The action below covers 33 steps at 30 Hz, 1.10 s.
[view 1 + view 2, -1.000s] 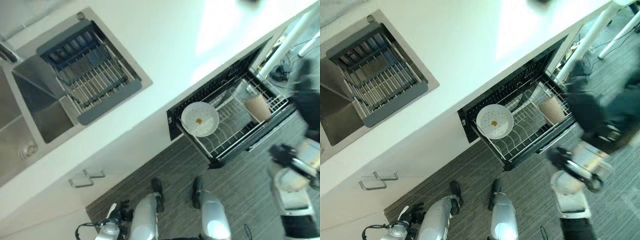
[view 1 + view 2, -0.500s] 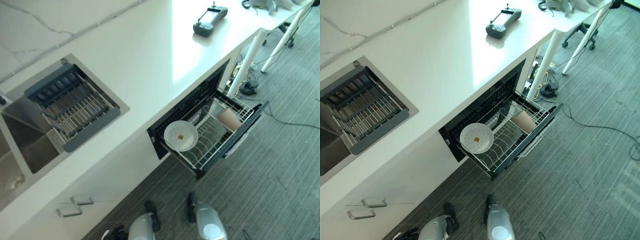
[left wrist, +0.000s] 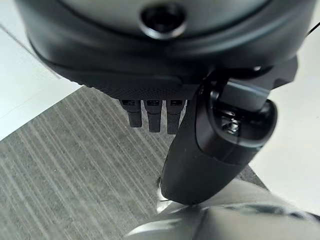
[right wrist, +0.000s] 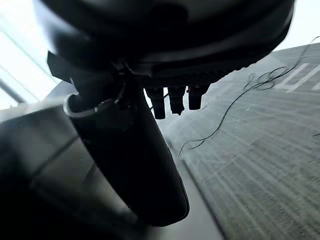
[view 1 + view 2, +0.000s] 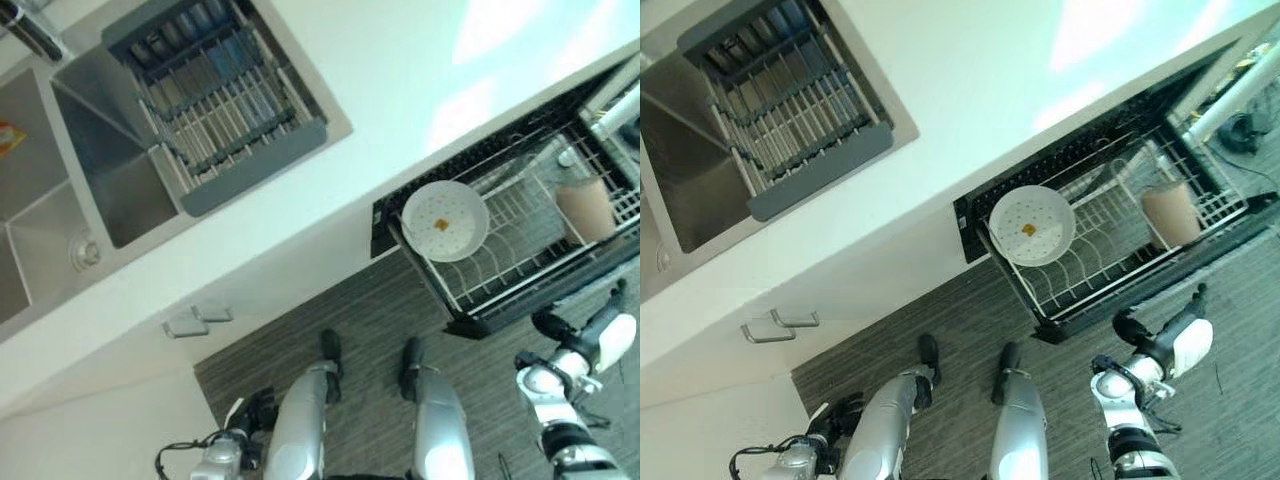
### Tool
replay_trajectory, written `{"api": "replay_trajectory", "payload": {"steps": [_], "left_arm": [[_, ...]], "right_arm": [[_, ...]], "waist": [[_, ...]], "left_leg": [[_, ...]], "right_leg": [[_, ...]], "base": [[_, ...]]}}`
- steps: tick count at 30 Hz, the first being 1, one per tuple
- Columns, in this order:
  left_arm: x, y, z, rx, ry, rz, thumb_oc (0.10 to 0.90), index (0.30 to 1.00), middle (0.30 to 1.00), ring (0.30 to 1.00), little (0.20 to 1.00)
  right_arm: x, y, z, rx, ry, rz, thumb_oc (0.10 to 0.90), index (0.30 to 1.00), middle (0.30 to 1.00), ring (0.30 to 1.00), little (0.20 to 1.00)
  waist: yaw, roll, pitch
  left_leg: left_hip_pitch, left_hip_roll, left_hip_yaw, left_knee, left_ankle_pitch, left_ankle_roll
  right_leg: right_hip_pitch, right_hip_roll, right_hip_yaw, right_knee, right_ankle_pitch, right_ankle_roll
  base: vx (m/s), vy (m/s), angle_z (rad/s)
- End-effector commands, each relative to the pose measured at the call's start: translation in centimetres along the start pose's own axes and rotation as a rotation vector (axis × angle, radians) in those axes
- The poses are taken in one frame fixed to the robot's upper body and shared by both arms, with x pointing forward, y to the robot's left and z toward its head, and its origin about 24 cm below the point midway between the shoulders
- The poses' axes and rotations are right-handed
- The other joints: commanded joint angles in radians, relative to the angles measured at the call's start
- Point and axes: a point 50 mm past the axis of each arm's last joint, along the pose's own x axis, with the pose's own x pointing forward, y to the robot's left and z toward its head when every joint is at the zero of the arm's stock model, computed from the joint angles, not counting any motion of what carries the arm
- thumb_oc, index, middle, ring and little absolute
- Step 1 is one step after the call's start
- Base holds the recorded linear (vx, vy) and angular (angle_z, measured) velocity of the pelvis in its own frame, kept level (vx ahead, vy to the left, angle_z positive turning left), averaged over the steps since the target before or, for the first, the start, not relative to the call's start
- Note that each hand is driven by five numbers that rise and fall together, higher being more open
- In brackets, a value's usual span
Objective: Place the dishes in the dishwasher.
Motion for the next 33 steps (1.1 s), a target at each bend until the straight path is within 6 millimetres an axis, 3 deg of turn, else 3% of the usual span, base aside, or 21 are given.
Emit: {"api": "replay_trajectory", "payload": {"steps": [1, 3, 5, 10, 11, 16, 19, 22, 26, 28, 33], "left_arm": [[-0.1, -0.8, 1.3, -0.037, -0.081, -0.015, 0.800, 0.900, 0.900, 0.900, 0.900], [-0.1, -0.6, 1.6, -0.058, -0.097, -0.001, 0.800, 0.900, 0.900, 0.900, 0.900], [-0.2, 0.0, 1.9, -0.072, -0.117, 0.019, 0.800, 0.900, 0.900, 0.900, 0.900], [-0.4, 0.7, 1.7, -0.100, -0.121, 0.029, 0.800, 0.900, 0.900, 0.900, 0.900], [-0.5, 0.8, 1.5, -0.104, -0.126, 0.025, 0.800, 0.900, 0.900, 0.900, 0.900], [-0.6, 1.0, 1.8, -0.104, -0.160, 0.026, 0.800, 0.900, 0.900, 0.900, 0.900], [-0.8, 1.3, 2.8, -0.017, -0.231, 0.027, 0.800, 0.900, 0.900, 0.900, 0.900], [-1.5, 1.5, 5.2, 0.116, -0.365, 0.023, 0.800, 0.900, 0.900, 0.900, 0.900], [-2.1, 2.0, 6.8, 0.177, -0.431, 0.017, 0.800, 0.900, 0.900, 0.900, 0.900], [-2.6, 2.5, 7.2, 0.241, -0.455, 0.009, 0.800, 0.900, 0.900, 0.900, 0.900], [-3.2, 3.7, 5.9, 0.251, -0.433, 0.021, 0.800, 0.900, 0.900, 0.900, 0.900]], "right_arm": [[3.1, -2.6, 3.6, 0.016, -0.266, -0.065, 0.800, 0.900, 0.900, 0.900, 0.900], [3.8, -2.5, 6.0, 0.056, -0.369, -0.071, 0.800, 0.900, 0.900, 0.900, 0.900], [5.2, -3.0, 10.0, 0.105, -0.512, -0.085, 0.800, 0.900, 0.900, 0.900, 0.900], [6.6, -3.7, 14.4, 0.135, -0.668, -0.100, 0.800, 0.900, 0.900, 0.900, 0.900], [7.2, -4.1, 16.7, 0.138, -0.741, -0.102, 0.800, 0.900, 0.900, 0.900, 0.900], [7.4, -4.4, 21.0, 0.158, -0.905, -0.088, 0.800, 0.900, 0.900, 0.900, 0.900], [7.0, -4.2, 24.1, 0.149, -1.018, -0.074, 0.800, 0.900, 0.900, 0.900, 0.900], [6.7, -4.4, 28.4, 0.132, -1.123, -0.074, 0.800, 0.900, 0.900, 0.900, 0.900], [6.8, -4.5, 31.6, 0.121, -1.166, -0.079, 0.800, 0.900, 0.900, 0.900, 0.900], [6.8, -4.7, 34.0, 0.102, -1.201, -0.069, 0.800, 0.900, 0.900, 0.900, 0.900], [6.5, -5.1, 37.3, 0.085, -1.233, -0.048, 0.800, 0.900, 0.900, 0.900, 0.900]], "waist": [[0.008, 0.006, -0.024], [0.025, 0.008, -0.024], [0.052, 0.011, -0.024], [0.078, 0.016, -0.024], [0.091, 0.020, -0.024], [0.119, 0.025, -0.024], [0.139, 0.028, -0.024], [0.177, 0.039, -0.024], [0.215, 0.045, -0.024], [0.249, 0.046, -0.024], [0.297, 0.043, -0.024]], "left_leg": [[0.035, 0.028, -0.007, 0.036, -0.169, 0.021], [-0.012, 0.026, -0.017, 0.082, -0.180, 0.025], [-0.084, 0.026, -0.024, 0.161, -0.206, 0.028], [-0.166, 0.029, -0.029, 0.264, -0.247, 0.032], [-0.202, 0.026, -0.034, 0.307, -0.261, 0.034], [-0.243, 0.016, -0.051, 0.348, -0.271, 0.036], [-0.254, 0.010, -0.061, 0.353, -0.264, 0.032], [-0.265, -0.003, -0.082, 0.351, -0.249, 0.024], [-0.266, -0.015, -0.100, 0.332, -0.230, 0.016], [-0.267, -0.022, -0.121, 0.301, -0.204, 0.007], [-0.262, -0.020, -0.145, 0.247, -0.160, -0.008]], "right_leg": [[0.011, 0.022, -0.014, 0.162, -0.199, -0.050], [-0.027, 0.009, -0.021, 0.220, -0.221, -0.060], [-0.086, -0.010, -0.032, 0.325, -0.265, -0.077], [-0.156, -0.031, -0.039, 0.437, -0.312, -0.093], [-0.187, -0.039, -0.039, 0.482, -0.329, -0.100], [-0.220, -0.046, -0.043, 0.530, -0.342, -0.104], [-0.220, -0.046, -0.054, 0.540, -0.344, -0.105], [-0.211, -0.048, -0.071, 0.546, -0.347, -0.108], [-0.190, -0.047, -0.095, 0.535, -0.342, -0.107], [-0.169, -0.041, -0.119, 0.515, -0.335, -0.106], [-0.129, -0.029, -0.161, 0.471, -0.324, -0.111]], "base": [[-0.04, -0.016, 0.19], [-0.05, -0.027, 0.11], [-0.05, -0.024, 0.27], [-0.01, 0.017, 0.15], [0.00, 0.039, 0.11], [0.00, 0.023, 0.14], [0.01, 0.004, 0.04], [0.03, 0.018, 0.07], [0.03, -0.008, 0.17], [0.04, -0.042, 0.28], [0.04, -0.010, 0.06]]}}
